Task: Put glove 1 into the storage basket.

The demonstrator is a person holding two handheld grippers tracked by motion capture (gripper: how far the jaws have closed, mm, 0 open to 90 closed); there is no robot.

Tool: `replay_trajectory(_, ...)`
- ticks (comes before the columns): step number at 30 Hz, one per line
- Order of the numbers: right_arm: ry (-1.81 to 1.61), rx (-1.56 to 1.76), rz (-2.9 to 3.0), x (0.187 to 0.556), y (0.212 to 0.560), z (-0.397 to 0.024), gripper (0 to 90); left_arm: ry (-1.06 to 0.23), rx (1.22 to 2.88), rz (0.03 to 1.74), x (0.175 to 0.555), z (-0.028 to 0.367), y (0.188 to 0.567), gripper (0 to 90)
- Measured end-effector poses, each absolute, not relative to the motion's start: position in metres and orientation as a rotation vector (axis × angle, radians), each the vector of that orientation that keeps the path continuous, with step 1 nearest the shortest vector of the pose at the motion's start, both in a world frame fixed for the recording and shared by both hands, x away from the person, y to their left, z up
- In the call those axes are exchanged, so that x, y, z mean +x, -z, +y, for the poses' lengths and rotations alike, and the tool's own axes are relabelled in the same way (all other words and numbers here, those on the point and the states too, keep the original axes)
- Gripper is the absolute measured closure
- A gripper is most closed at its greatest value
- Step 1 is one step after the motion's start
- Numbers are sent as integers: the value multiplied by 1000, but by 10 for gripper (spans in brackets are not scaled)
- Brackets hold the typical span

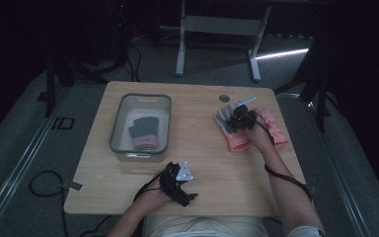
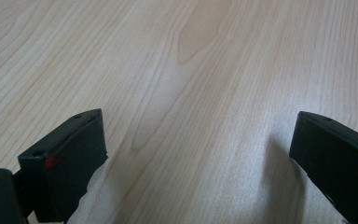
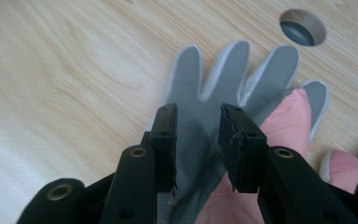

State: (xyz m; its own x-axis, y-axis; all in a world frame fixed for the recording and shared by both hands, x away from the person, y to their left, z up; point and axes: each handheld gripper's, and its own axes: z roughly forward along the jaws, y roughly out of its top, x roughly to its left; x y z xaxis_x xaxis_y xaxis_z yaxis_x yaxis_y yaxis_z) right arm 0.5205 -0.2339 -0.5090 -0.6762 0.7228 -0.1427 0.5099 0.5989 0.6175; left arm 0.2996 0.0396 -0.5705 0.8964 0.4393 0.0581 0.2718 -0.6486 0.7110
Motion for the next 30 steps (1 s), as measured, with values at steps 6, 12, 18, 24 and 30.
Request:
replay_trajectory(6, -691, 991, 2479, 523, 527, -230, 666, -307, 2293, 473, 298, 40, 569, 34)
replay_trajectory(12, -719, 1062, 2470, 523, 532, -230, 802, -307, 2289, 458, 297, 40, 570, 34)
replay_trajectory(18, -821, 1161, 2395, 513, 515, -234, 885, -300, 2280, 445, 297, 41, 571, 34)
replay_trajectory(24, -1005, 1249, 2272, 475, 478, -240, 888, -309, 2261, 449, 297, 41, 569, 34)
replay_trajectory(30, -1081, 1346, 2137, 422, 444, -235, 888, -317, 2262, 442, 297, 41, 568, 34)
